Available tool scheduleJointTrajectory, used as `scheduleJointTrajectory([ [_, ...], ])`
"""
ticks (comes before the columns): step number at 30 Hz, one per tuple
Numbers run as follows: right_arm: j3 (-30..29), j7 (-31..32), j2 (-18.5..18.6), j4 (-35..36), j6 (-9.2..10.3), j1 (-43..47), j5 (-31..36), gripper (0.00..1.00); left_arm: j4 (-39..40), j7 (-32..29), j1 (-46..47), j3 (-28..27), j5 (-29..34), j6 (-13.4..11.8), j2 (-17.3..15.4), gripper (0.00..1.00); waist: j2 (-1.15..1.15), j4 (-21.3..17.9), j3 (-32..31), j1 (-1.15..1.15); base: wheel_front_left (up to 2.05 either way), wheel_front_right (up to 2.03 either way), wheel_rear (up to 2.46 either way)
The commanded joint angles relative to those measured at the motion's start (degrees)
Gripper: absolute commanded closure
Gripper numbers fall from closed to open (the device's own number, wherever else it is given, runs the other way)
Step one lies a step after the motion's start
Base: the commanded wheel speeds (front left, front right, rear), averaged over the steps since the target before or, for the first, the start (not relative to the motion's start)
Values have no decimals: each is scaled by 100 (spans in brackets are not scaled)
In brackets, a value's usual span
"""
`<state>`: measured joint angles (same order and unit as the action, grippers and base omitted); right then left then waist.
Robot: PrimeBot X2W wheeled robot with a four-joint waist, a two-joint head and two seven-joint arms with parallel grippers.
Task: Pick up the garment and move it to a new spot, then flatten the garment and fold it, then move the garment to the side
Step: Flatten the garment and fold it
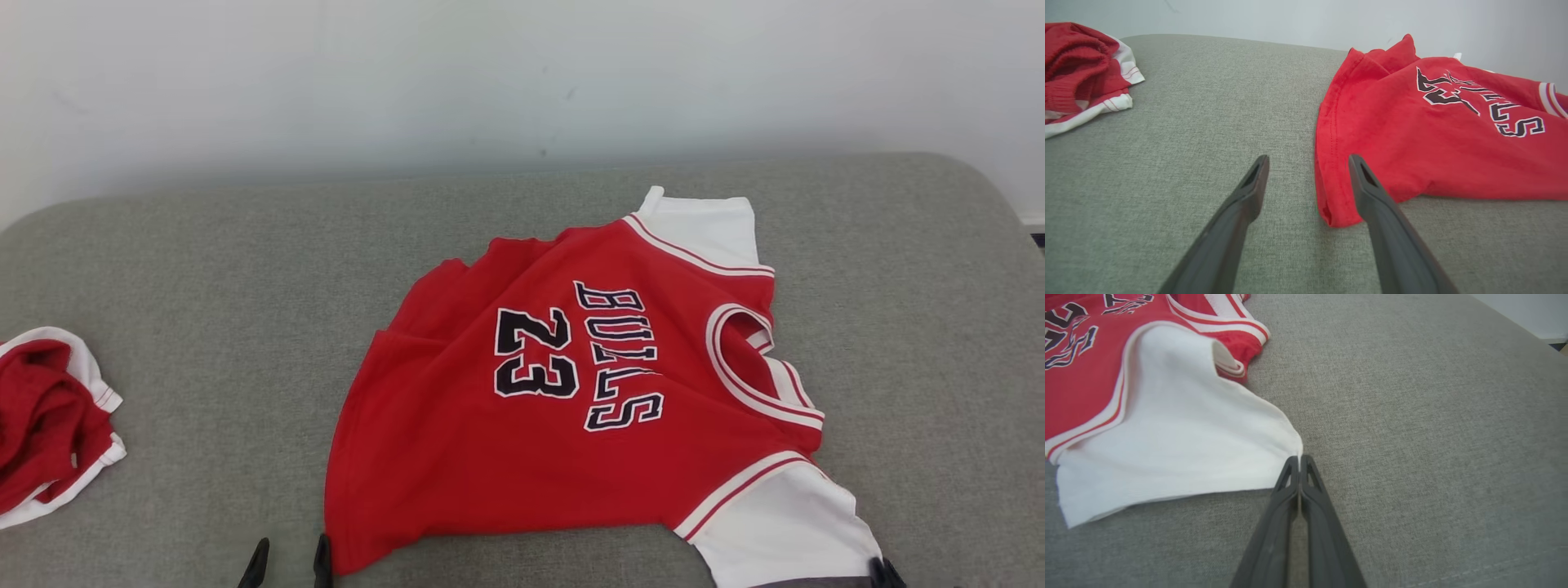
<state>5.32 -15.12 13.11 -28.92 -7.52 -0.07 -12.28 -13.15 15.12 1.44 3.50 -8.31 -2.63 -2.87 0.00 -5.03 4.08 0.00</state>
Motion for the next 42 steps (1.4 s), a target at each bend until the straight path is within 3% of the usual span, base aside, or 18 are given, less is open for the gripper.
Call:
scheduleJointTrajectory([
  [1,31,-1,43,19,6,123,-75,0,-30,6,-34,5,-30,-25,-7,0,0,-170,-84,0,0,0,0],
  [14,-259,-1,252,1026,6,43,266,0,13,6,-55,-29,108,-66,-6,0,0,-25,-241,0,0,0,0],
  [21,-255,-1,92,1383,6,-82,388,0,107,7,-33,-9,409,-73,-8,0,0,235,-371,0,0,0,0],
  [27,-70,-1,-42,1499,6,-118,436,0,91,6,-116,-128,553,31,-7,0,0,337,-507,0,0,0,0],
  [42,197,0,-196,1622,6,58,403,0,140,6,-246,-168,573,-16,-6,0,0,358,-788,0,0,0,0],
])
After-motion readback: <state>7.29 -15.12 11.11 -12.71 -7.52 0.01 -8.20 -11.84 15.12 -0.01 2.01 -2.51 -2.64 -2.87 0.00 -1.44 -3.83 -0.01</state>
